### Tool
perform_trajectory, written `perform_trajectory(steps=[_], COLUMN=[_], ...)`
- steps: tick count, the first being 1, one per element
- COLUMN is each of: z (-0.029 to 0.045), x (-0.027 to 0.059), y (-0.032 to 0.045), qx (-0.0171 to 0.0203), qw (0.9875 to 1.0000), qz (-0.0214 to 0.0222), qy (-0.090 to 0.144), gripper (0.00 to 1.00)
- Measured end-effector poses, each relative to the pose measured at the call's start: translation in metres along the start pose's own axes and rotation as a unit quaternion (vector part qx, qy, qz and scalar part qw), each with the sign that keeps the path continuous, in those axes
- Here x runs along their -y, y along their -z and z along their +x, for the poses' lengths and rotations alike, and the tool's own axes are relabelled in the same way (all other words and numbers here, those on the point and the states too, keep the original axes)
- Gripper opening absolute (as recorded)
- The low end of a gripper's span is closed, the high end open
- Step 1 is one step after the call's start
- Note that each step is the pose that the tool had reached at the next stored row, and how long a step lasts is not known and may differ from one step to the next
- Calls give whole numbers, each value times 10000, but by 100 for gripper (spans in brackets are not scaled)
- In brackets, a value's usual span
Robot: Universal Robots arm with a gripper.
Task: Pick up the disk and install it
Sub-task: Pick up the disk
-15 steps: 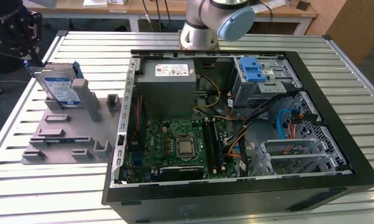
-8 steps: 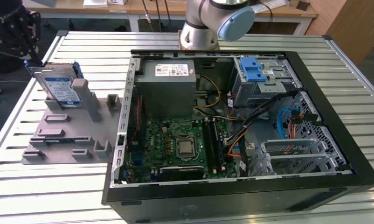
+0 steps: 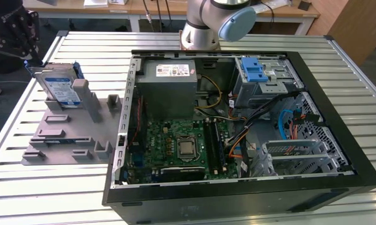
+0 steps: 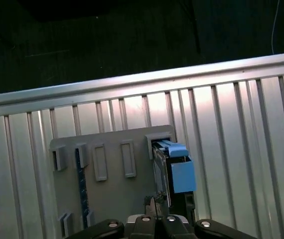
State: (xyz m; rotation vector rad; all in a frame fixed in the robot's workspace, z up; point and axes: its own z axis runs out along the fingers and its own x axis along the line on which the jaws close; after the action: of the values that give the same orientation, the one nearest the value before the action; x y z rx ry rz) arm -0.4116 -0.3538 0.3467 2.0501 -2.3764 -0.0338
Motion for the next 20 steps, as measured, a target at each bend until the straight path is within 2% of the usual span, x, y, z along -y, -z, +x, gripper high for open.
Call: perform_trajectory(steps=[3, 8, 11, 12, 13, 17, 18, 20], z=[-27, -86, -124, -129, -129, -130, -136, -163], x=[-19, -130, -151, -152, -152, -152, -154, -157], y=[-8, -13, -19, -21, -23, -36, -44, -64], qx=[4, 4, 3, 3, 2, -5, -6, -6], qw=[10000, 10000, 9999, 9999, 9997, 9984, 9981, 9980], qz=[-1, 2, 1, 1, 1, -4, -5, -5], qy=[58, 66, 112, 158, 227, 566, 615, 635], gripper=[11, 11, 11, 17, 17, 41, 41, 53])
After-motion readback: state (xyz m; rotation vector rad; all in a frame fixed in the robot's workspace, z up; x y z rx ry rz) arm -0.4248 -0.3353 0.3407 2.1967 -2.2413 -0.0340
